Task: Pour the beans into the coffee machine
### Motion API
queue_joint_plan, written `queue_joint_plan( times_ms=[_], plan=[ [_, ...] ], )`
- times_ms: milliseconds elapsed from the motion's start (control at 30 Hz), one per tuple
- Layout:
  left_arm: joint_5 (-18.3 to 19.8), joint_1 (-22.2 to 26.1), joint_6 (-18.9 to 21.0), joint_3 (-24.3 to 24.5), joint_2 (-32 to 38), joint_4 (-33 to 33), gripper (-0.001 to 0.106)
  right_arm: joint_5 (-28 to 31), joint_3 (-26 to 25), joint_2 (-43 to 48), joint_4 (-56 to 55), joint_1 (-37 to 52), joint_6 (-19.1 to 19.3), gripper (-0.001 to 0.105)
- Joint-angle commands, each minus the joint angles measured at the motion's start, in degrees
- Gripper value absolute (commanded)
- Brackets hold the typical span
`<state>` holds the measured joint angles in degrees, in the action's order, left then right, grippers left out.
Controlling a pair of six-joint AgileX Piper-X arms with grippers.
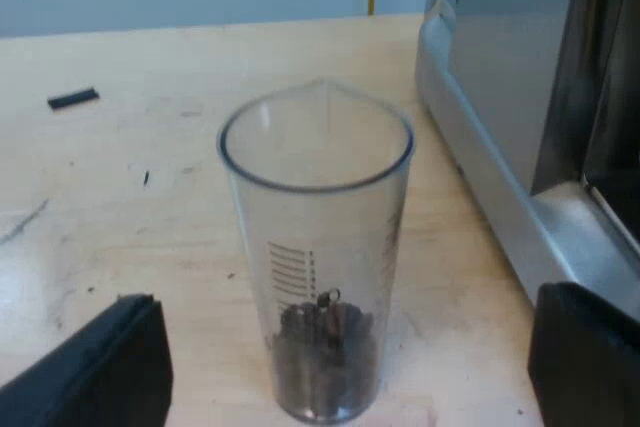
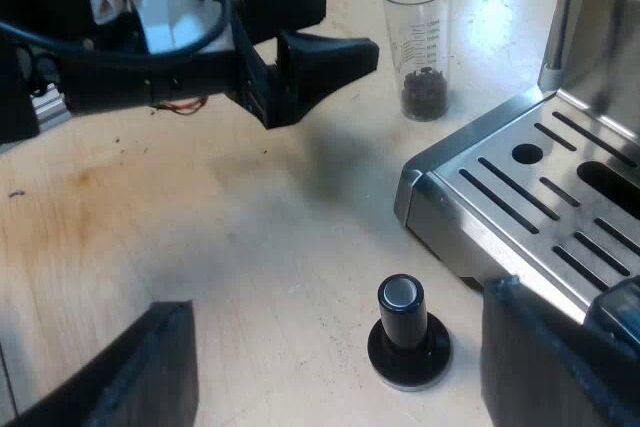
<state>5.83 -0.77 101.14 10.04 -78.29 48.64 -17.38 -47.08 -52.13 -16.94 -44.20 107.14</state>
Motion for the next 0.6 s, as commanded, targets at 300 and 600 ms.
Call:
queue_joint_plan(
  times_ms=[300, 600],
  plan=[
    [0.4, -0.1, 0.6, 1.3, -11.9, 11.8, 0.086, -0.8, -0.5, 0.1, 0.5, -0.2, 0.5, 0.062],
    [0.4, -0.1, 0.6, 6.7, -16.9, 13.0, 0.086, -0.8, -0.5, 0.1, 0.5, -0.2, 0.5, 0.062]
  ],
)
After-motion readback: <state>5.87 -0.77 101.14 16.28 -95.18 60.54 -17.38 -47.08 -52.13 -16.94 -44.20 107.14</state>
